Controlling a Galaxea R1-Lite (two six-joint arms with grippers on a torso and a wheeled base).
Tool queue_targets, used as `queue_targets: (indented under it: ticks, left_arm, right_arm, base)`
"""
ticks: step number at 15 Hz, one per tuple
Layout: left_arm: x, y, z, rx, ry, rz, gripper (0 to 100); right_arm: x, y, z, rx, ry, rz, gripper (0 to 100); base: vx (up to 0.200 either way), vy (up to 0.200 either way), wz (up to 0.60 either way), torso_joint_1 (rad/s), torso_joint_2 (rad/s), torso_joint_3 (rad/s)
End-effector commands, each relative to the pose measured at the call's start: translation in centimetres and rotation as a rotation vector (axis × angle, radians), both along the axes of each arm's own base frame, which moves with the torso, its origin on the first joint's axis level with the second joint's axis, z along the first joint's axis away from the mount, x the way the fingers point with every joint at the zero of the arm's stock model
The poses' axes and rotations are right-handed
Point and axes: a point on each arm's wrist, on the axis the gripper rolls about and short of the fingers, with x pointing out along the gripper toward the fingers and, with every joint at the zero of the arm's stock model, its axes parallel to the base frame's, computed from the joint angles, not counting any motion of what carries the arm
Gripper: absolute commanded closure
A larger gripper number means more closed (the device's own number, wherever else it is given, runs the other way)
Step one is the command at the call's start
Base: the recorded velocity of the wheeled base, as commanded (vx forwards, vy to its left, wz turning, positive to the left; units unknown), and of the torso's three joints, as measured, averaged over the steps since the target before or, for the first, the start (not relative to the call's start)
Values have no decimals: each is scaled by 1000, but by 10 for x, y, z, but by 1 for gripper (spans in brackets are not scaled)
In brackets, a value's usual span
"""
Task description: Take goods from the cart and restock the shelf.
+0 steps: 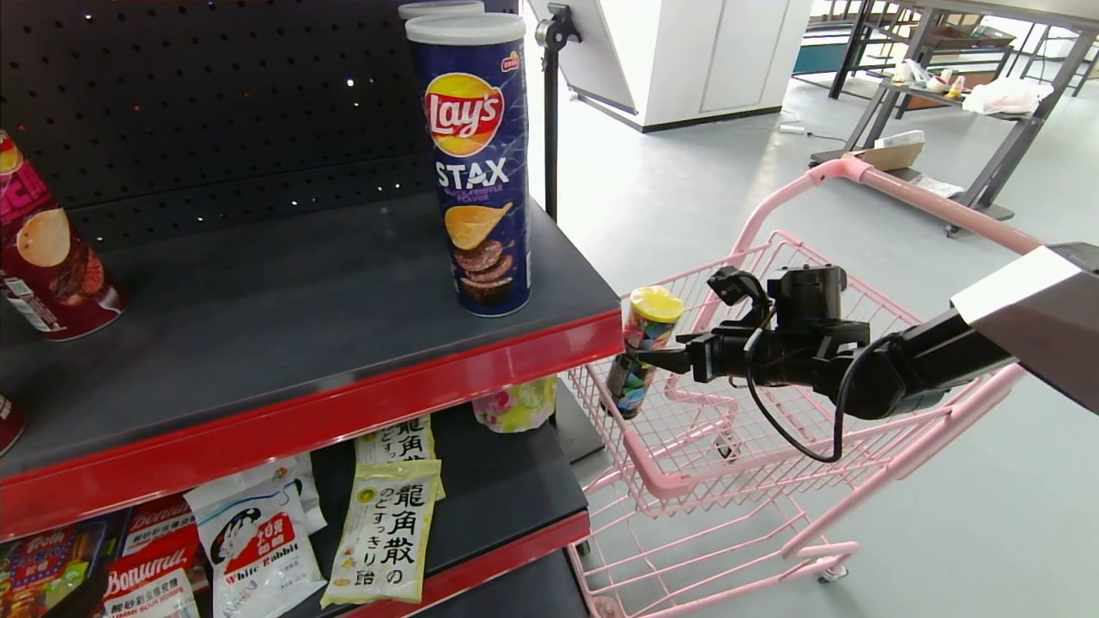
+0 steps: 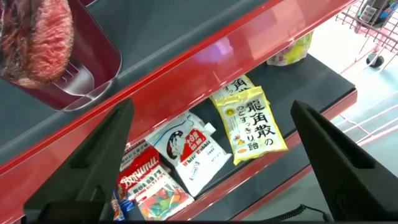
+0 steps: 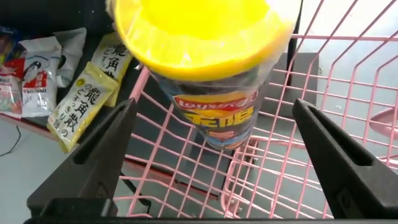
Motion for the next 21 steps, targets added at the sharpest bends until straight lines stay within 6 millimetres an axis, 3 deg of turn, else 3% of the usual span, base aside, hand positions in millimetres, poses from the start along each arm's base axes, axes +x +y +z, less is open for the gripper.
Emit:
queue_targets:
  ticks: [1, 7, 10, 11, 15, 17, 20, 21]
  left_arm:
    - [1, 0, -1, 2, 10, -1, 0]
    - [1, 0, -1, 6, 9, 9, 0]
    - [3, 0, -1, 8, 20, 9, 0]
    - [4, -1, -1, 9, 24, 8, 0]
    - [3, -1, -2, 10, 24, 9, 0]
    - [3, 0, -2, 9, 21, 9, 0]
    - [2, 0, -1, 7, 12, 8, 0]
    - [2, 0, 0, 5, 10, 5, 0]
  right_arm:
    - [10, 3, -4, 3, -8, 2, 0]
    - [30, 15, -11, 13, -36, 17, 0]
    - [31, 23, -8, 17, -49, 32, 0]
    - [30, 28, -10, 17, -47, 43, 100]
    - [31, 38, -15, 31, -24, 46, 100]
    - [28, 35, -6, 33, -39, 41, 100]
    - [3, 15, 39, 31, -106, -20, 100]
    - [-13, 0, 71, 25, -172, -88, 100]
  base:
    - [0, 0, 0, 0, 0, 0]
    - [0, 0, 0, 0, 0, 0]
    - [0, 0, 0, 0, 0, 0]
    - [0, 0, 0, 0, 0, 0]
    - [0, 0, 0, 0, 0, 0]
    - [0, 0, 0, 0, 0, 0]
    - [0, 0, 0, 0, 0, 0]
    - [0, 0, 0, 0, 0, 0]
